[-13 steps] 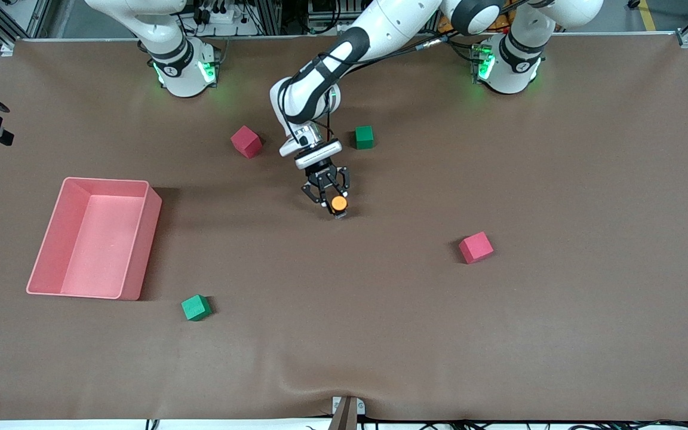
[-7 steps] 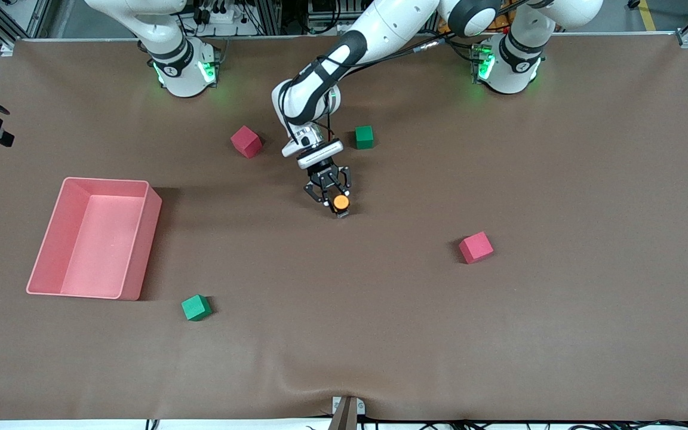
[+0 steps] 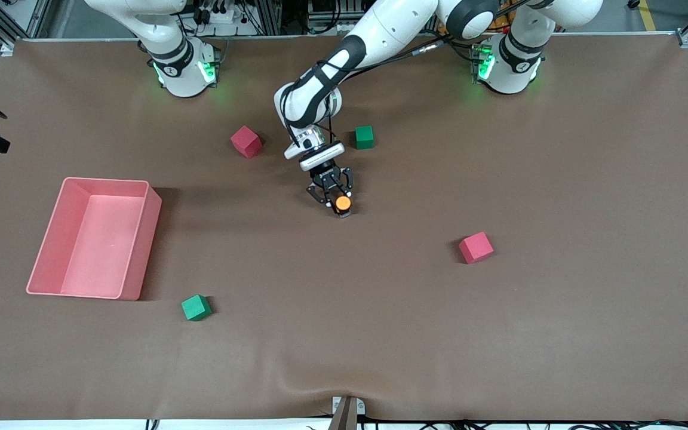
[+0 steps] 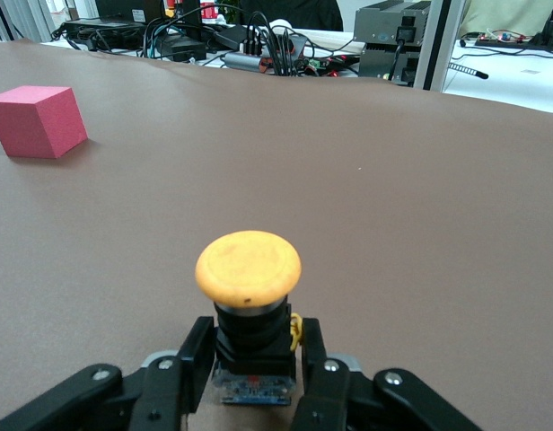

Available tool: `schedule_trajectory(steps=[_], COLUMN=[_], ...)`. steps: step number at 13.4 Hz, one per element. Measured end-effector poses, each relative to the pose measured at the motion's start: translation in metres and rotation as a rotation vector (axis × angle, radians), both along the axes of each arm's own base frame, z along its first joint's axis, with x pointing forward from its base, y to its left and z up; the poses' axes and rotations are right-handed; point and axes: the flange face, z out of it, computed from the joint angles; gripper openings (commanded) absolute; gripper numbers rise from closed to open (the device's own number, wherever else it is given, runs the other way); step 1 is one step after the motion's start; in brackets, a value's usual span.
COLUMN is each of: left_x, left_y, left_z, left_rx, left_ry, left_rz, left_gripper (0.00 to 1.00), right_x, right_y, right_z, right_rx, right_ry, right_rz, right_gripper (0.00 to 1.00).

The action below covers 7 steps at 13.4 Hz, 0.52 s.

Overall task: Place and upright button with both arms
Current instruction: 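Lower the button upright onto the table with the left gripper, then open the left gripper and raise it off the button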

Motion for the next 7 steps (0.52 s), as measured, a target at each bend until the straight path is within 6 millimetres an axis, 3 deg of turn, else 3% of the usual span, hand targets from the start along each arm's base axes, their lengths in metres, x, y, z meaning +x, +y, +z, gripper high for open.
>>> schedule_trajectory(steps=[1, 2, 3, 5, 7], left_x=[0.0, 0.0, 0.0, 0.0, -0.0004], left_y=[0.0, 0.0, 0.0, -0.0001, -0.0006], left_z=[0.0, -0.0001, 0.0, 0.0, 0.0004], left_rx=[0.0, 0.0, 0.0, 0.0, -0.001], left_ry=[0.0, 0.0, 0.0, 0.0, 0.0], left_rz=[0.0, 0.0, 0.0, 0.0, -0.001], left_gripper=[0.52, 0.68, 0.89, 1.0, 1.0], right_x=[0.0007, 0.0013, 0.0019, 0.0023, 0.0025], right_y=[0.0005, 0.0012, 0.0021, 0.0036, 0.0044], right_z=[0.0005, 0.0009, 0.0013, 0.0015, 0.0016], right_rx=[-0.001, -0.001, -0.002, -0.002, -0.002], right_ry=[-0.006, -0.011, -0.014, -0.017, -0.018], right_rz=[0.001, 0.002, 0.004, 0.006, 0.008], right_gripper=[1.0, 1.0, 1.0, 1.0, 1.0])
